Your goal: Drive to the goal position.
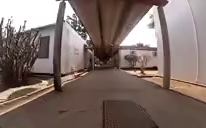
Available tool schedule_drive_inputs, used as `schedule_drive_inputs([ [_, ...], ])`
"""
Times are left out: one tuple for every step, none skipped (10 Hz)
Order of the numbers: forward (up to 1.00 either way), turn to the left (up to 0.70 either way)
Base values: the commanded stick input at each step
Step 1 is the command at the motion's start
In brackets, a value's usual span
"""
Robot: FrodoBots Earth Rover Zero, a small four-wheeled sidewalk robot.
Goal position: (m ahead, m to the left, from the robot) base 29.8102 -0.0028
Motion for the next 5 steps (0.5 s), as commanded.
schedule_drive_inputs([
  [0.5,0.0],
  [0.5,0.0],
  [0.5,0.0],
  [0.5,0.0],
  [0.5,0.0],
])
